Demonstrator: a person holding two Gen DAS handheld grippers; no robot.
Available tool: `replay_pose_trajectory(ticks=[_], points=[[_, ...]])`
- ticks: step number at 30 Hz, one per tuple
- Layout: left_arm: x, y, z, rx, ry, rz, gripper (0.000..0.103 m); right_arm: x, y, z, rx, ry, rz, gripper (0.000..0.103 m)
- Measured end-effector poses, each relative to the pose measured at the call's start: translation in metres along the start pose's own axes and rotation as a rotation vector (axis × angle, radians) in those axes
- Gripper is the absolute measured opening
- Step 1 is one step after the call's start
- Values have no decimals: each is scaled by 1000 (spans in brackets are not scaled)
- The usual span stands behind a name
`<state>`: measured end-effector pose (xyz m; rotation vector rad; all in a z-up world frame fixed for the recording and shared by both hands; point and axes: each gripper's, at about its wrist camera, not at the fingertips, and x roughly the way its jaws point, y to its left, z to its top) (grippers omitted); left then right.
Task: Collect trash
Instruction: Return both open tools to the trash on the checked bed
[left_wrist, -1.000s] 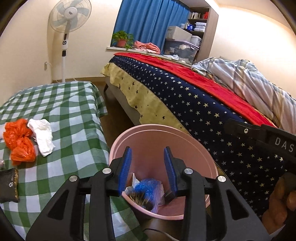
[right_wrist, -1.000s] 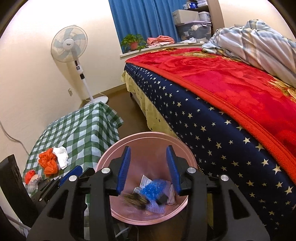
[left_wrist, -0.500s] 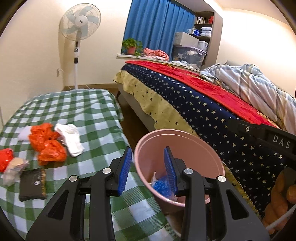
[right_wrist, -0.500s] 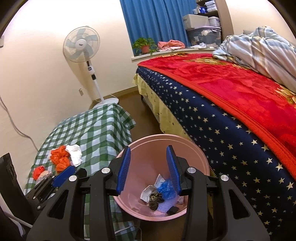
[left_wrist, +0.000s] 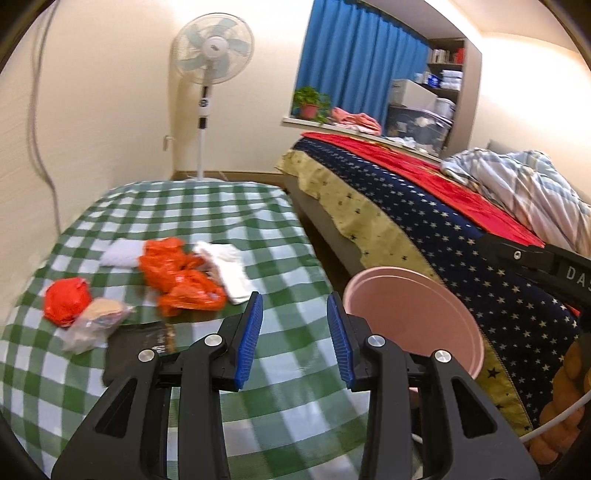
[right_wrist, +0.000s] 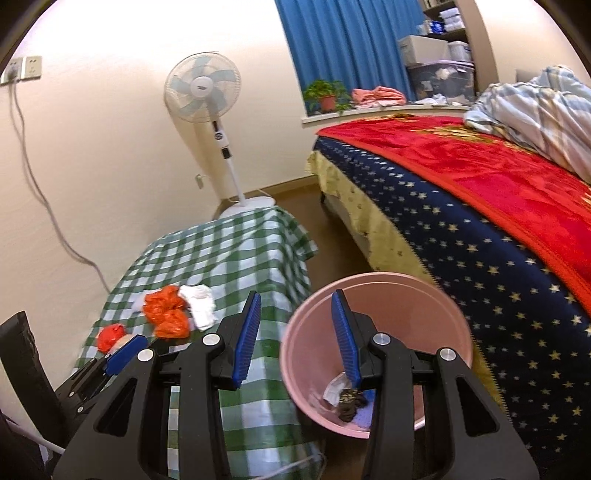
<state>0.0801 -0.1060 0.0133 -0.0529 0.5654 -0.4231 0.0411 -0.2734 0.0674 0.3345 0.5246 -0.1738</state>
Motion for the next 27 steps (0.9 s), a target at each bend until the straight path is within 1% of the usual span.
replay_pose_trajectory(ticks=[3, 12, 21, 27], points=[[-2, 11, -2, -19, -6, 33, 36, 5, 12, -1, -11, 0, 29, 40], [-1, 51, -4, -99, -22, 172, 36, 31, 42, -4, -27, 12, 107, 38], [3, 91, -8, -167, -30, 308, 36, 69, 72, -9, -49, 41, 181, 38], [3, 116, -9, -222, -31, 387, 36, 101, 95, -18, -60, 86, 232, 38]])
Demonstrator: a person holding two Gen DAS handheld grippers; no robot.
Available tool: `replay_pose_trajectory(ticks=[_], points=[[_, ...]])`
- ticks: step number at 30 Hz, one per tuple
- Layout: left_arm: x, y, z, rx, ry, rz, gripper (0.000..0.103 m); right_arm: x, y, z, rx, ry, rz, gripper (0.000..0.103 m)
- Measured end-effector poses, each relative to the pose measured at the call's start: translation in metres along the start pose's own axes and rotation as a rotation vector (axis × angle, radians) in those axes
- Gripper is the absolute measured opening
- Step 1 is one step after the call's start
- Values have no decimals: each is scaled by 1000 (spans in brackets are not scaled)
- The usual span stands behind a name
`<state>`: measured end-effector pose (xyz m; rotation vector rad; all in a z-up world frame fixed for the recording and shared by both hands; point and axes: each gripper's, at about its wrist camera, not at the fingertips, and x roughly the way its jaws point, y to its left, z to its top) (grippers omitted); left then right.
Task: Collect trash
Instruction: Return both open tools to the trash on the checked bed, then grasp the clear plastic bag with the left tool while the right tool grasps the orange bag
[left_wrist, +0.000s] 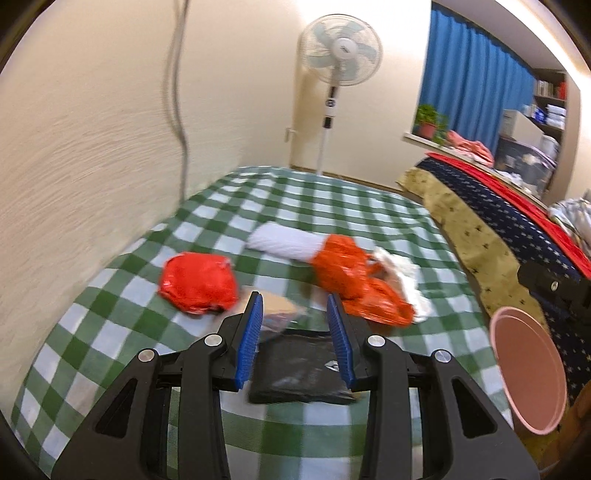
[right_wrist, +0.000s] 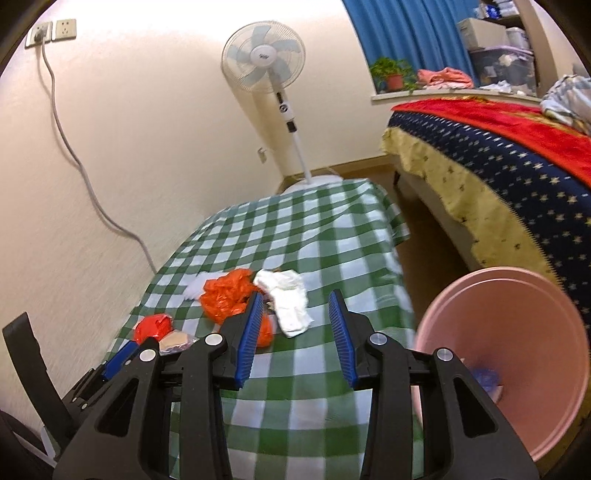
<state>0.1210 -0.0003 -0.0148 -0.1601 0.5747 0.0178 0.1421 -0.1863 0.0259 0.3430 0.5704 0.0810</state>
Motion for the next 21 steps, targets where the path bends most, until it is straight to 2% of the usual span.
replay_pose_trajectory(ticks=[10, 12, 16, 21], points=[[20, 24, 3, -81, 45, 64, 36, 58, 16, -12, 13, 119, 55, 40], [26, 26, 3, -92, 67, 67, 38, 66, 17, -13, 20, 137, 58, 40], [35, 27, 2, -103, 95, 68, 55, 82, 16, -16, 37, 176, 54, 40], [45, 30, -1, -119, 132, 71, 56, 98, 12, -21, 61, 223, 42, 40]])
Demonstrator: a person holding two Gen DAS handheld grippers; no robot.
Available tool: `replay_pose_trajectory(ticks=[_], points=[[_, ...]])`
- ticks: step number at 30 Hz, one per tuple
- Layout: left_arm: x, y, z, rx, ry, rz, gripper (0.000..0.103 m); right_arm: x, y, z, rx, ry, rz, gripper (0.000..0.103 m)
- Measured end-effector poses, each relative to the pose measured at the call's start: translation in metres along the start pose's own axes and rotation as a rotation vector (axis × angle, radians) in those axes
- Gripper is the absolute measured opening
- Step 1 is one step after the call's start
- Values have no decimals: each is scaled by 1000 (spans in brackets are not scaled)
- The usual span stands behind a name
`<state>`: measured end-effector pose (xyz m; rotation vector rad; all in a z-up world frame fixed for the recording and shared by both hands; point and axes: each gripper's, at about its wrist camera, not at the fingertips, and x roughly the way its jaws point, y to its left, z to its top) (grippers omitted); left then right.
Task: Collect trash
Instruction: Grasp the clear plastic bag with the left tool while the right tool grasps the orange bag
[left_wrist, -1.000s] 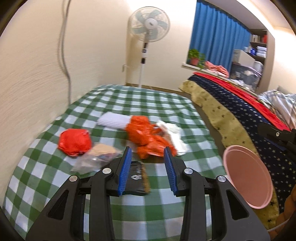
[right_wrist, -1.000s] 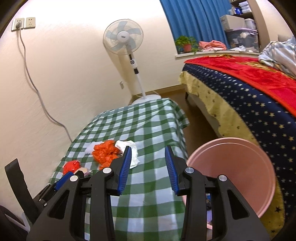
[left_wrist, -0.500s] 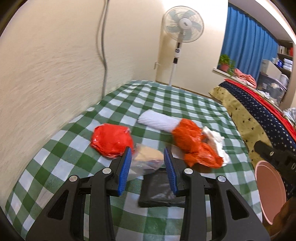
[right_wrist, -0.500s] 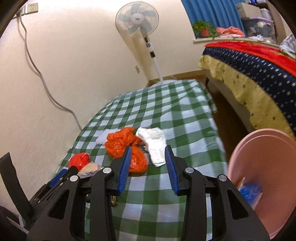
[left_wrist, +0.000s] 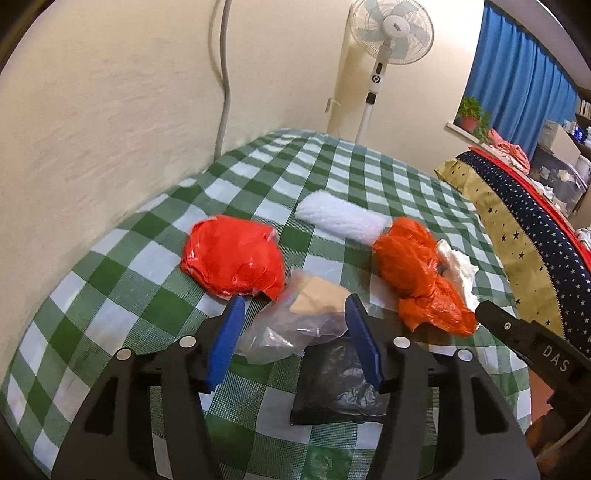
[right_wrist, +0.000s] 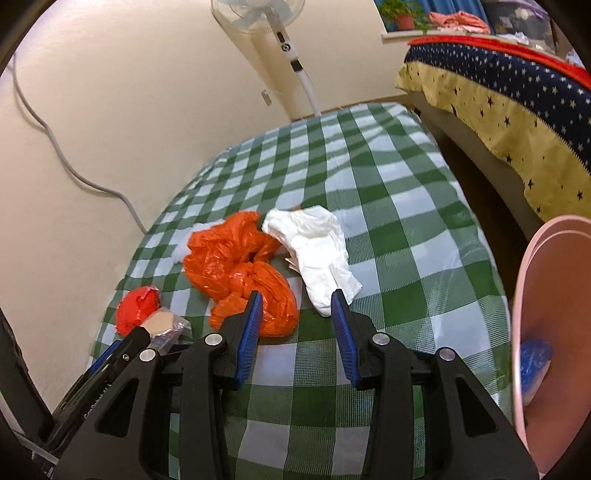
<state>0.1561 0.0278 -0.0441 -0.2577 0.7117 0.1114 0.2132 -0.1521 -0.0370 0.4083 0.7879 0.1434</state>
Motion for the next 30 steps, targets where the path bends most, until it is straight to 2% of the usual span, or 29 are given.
replay_pose_trajectory(ticks=[9, 10, 11, 15, 18, 20, 22, 30], points=[[10, 1, -2, -10, 59, -21, 56, 15, 3, -3, 0, 44, 9, 37], [11, 1, -2, -9, 63, -25, 56, 16, 4, -4, -1, 45, 12, 35], [11, 1, -3, -8, 68, -29, 56, 16, 4, -4, -4, 49, 17, 26], [15, -2, -3, 0, 86, -44, 55, 17, 9, -4, -31, 60, 35, 10], [14, -2, -4, 0, 89, -59, 46, 14, 16, -4, -62, 55, 46, 7], [12, -2, -3, 1, 82, -69, 34, 9, 21, -3, -86, 45, 50, 7], [8, -3, -4, 6, 72, -69, 30, 1, 28, -2, -120, 29, 61, 7], [-15, -3, 2, 11, 17, -72, 27, -36, 43, -1, -189, -28, 93, 7]])
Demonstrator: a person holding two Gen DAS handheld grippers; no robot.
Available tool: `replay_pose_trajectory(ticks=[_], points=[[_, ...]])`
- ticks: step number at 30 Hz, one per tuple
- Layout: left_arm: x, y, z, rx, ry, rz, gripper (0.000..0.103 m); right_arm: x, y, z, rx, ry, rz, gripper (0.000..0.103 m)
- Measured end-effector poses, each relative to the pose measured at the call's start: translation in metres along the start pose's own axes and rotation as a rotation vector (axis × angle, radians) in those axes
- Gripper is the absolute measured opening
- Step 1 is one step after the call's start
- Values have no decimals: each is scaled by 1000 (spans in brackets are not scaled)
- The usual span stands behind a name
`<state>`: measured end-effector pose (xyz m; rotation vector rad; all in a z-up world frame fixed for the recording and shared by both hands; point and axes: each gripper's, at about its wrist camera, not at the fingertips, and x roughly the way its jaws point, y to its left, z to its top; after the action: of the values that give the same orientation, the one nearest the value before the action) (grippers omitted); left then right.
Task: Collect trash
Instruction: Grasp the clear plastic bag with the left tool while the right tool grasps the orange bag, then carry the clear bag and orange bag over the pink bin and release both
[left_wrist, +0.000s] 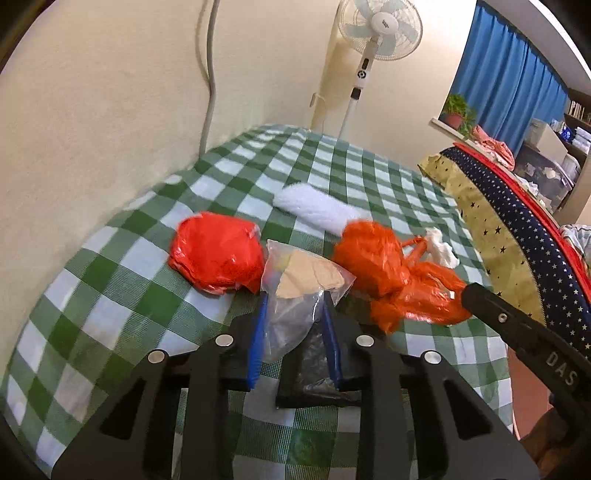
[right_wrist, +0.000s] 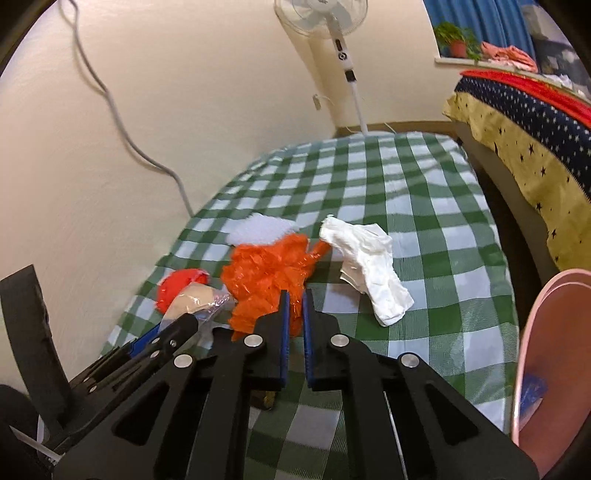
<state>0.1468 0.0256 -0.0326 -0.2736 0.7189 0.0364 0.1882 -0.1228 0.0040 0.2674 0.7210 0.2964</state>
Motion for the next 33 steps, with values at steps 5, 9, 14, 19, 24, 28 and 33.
replay_pose_trajectory(ticks=[5, 9, 14, 19, 24, 28, 33], points=[[-17, 2, 3, -2, -25, -3, 27, -26, 10, 0, -35, -36, 11, 6], [-35, 3, 5, -2, -51, -11, 27, -47, 12, 0, -42, -61, 24, 6], [-54, 1, 5, 7, -76, -24, 27, -72, 17, -1, -52, -97, 25, 6], [-72, -7, 2, 33, -96, -38, 27, -98, 18, -3, -62, -135, 2, 6], [-82, -14, -2, 56, -105, -54, 27, -118, 19, -4, -81, -166, -29, 6], [-90, -22, -5, 73, -115, -77, 27, -136, 16, -7, -85, -191, -66, 6], [-92, -32, -11, 100, -116, -103, 27, -155, 6, -9, -65, -218, -101, 6]])
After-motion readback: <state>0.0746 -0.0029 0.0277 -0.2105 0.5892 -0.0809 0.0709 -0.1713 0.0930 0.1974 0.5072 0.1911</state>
